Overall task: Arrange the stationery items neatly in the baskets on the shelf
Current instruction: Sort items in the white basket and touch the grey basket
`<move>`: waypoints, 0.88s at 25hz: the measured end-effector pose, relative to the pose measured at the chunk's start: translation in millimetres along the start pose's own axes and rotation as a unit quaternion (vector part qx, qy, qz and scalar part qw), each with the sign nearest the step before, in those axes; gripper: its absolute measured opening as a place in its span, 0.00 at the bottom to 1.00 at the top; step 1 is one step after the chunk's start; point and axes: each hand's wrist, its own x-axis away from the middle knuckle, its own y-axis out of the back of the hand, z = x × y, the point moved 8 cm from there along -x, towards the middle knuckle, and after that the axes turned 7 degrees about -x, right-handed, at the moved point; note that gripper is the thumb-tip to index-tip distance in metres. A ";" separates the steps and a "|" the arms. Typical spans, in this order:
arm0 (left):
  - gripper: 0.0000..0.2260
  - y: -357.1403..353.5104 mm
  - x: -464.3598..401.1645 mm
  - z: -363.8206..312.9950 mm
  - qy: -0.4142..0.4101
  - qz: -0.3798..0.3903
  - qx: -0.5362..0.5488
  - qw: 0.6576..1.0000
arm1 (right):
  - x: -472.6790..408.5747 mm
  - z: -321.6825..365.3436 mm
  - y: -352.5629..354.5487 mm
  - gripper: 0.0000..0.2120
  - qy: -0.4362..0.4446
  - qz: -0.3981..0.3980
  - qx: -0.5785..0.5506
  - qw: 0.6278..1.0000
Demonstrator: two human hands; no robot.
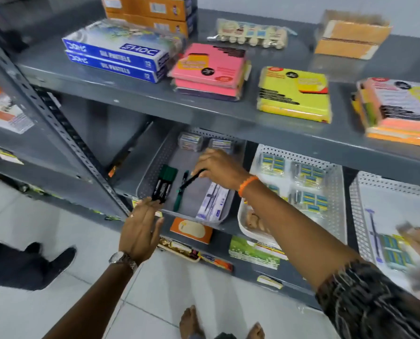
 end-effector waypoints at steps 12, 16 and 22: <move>0.16 -16.7 4.7 6.7 -0.009 -0.075 0.063 0.995 | -72.8 12.3 -93.5 0.10 0.046 0.148 0.079 0.985; 0.16 -15.4 4.5 2.2 -0.007 -0.086 0.057 0.995 | -69.8 -7.5 -72.5 0.11 -0.006 0.085 -0.006 0.996; 0.16 -14.7 -5.8 -63.4 -0.125 -0.082 0.030 0.988 | -2.1 -42.8 17.8 0.08 -0.116 -0.137 -0.093 0.979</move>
